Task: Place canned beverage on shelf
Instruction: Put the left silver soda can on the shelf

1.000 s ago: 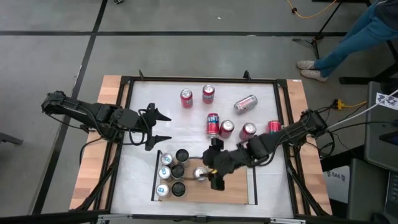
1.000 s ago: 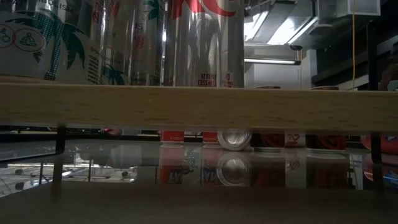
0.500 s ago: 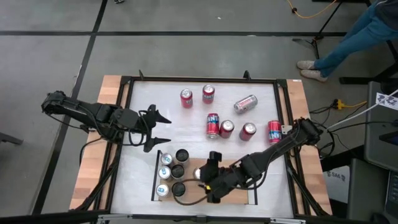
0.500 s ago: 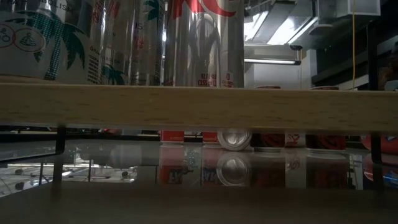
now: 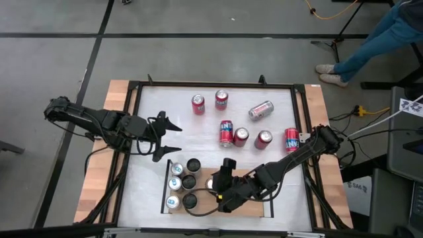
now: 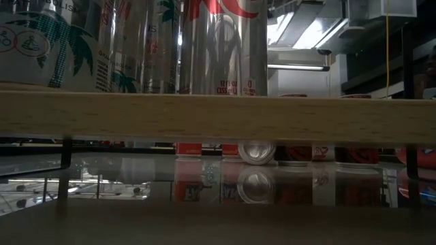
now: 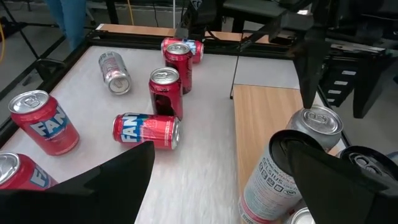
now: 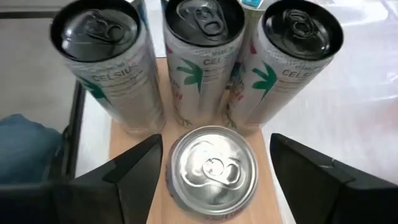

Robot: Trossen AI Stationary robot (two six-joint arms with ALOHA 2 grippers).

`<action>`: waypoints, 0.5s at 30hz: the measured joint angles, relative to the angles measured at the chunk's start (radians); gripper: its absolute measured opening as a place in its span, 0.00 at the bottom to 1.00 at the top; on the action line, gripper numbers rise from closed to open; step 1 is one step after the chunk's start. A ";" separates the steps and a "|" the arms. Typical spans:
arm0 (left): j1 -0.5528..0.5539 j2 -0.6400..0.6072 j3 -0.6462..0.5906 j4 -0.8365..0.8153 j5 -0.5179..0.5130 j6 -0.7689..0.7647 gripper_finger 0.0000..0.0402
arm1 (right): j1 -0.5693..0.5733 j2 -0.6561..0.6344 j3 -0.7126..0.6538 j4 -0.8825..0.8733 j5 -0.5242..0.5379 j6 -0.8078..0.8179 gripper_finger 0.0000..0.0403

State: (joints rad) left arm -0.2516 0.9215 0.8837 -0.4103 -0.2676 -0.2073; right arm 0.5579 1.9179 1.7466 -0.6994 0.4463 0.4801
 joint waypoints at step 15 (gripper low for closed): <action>0.000 0.000 0.000 0.000 0.000 0.000 0.89 | -0.001 0.000 -0.008 -0.004 0.006 0.071 0.71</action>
State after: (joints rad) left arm -0.2520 0.9215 0.8837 -0.4103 -0.2676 -0.2070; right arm 0.5568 1.9175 1.7382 -0.7033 0.4519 0.5513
